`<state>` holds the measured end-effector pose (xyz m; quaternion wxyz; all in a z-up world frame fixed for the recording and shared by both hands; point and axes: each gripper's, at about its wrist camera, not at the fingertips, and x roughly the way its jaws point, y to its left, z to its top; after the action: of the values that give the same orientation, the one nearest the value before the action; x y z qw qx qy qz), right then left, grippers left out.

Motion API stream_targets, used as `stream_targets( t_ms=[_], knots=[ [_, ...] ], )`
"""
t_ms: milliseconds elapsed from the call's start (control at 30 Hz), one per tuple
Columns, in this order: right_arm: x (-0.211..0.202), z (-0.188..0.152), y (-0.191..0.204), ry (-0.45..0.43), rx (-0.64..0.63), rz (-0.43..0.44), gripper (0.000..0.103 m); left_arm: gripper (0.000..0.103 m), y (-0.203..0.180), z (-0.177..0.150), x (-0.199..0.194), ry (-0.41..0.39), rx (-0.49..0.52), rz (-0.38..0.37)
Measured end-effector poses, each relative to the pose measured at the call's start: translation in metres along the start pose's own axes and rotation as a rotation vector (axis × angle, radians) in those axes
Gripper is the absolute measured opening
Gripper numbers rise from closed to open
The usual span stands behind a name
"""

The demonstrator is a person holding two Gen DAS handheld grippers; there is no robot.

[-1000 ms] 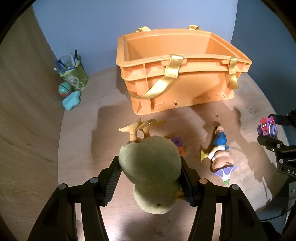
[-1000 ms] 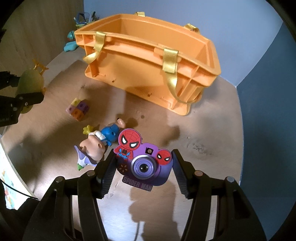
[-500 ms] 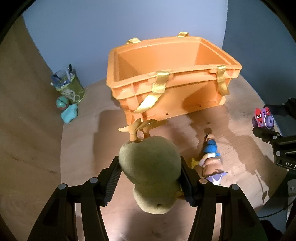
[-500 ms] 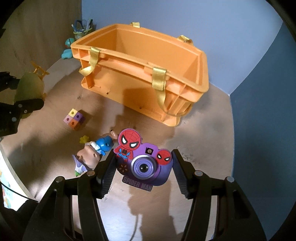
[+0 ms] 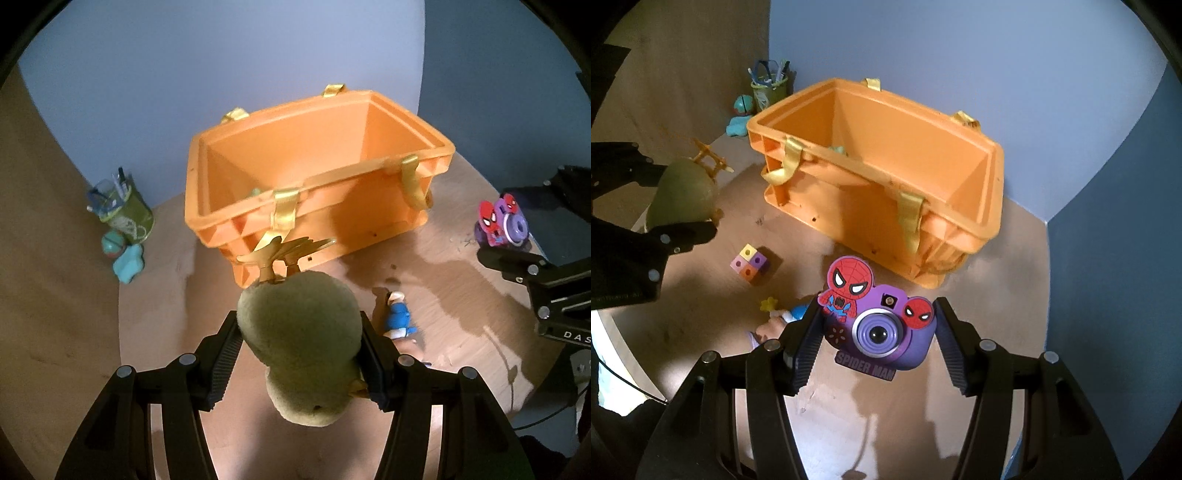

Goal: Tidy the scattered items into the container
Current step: 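Lift and carry the chick and Spider-Man toy in both grippers over the orange crate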

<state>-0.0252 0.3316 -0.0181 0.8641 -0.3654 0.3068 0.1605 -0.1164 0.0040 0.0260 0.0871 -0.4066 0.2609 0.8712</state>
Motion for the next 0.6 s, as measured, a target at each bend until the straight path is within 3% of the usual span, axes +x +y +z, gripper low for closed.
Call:
stream_targets(
  t_ms=[600],
  knots=[
    [-0.003,0.043,-0.008,-0.041,-0.053,0.031,0.055,0.055,-0.005,0.033,-0.007,-0.058,0.103,-0.015]
  ],
)
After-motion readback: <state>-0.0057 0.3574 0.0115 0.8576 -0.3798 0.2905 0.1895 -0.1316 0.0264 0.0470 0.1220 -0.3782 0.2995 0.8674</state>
